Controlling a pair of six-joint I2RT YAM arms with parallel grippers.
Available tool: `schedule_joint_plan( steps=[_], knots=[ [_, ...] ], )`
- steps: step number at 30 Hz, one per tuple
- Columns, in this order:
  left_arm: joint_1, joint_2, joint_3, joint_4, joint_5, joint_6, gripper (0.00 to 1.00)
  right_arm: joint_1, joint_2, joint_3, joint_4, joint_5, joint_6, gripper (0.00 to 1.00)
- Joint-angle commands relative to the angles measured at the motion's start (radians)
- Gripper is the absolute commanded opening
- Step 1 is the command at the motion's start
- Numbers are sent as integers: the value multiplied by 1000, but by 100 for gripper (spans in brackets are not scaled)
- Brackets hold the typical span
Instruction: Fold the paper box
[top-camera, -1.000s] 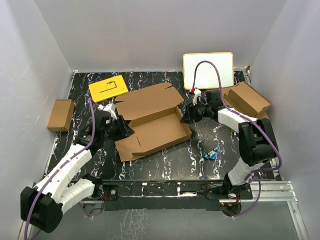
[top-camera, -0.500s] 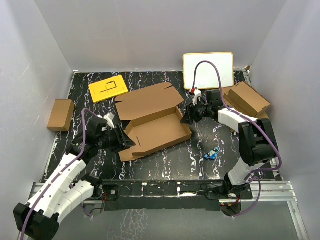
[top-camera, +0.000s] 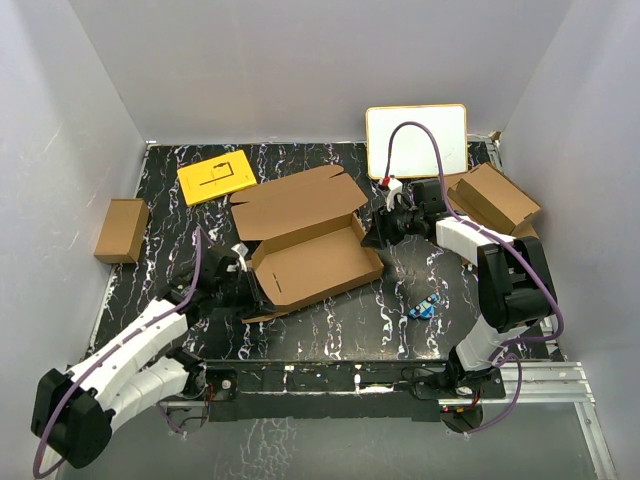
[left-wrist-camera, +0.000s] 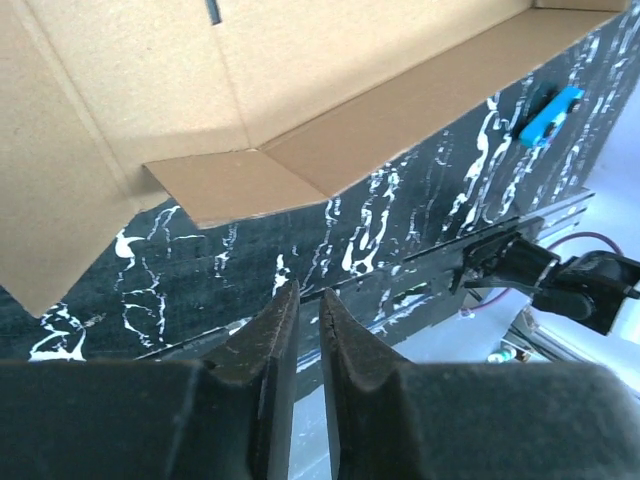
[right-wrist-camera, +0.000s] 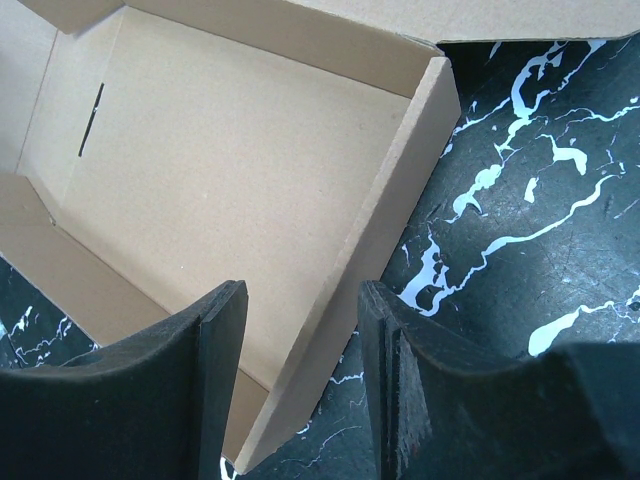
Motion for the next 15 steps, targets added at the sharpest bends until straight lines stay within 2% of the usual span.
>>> schedule_joint_plan(
  steps=[1, 7, 15],
  knots=[
    [-12, 33, -32, 19, -46, 12, 11, -4, -21, 5, 36, -13, -13, 52],
    [-16, 117, -51, 40, -121, 48, 9, -1, -12, 5, 36, -14, -11, 51],
    [-17, 249, -12, 195, -217, 70, 10, 11, -2, 6, 32, 0, -14, 48]
  ],
)
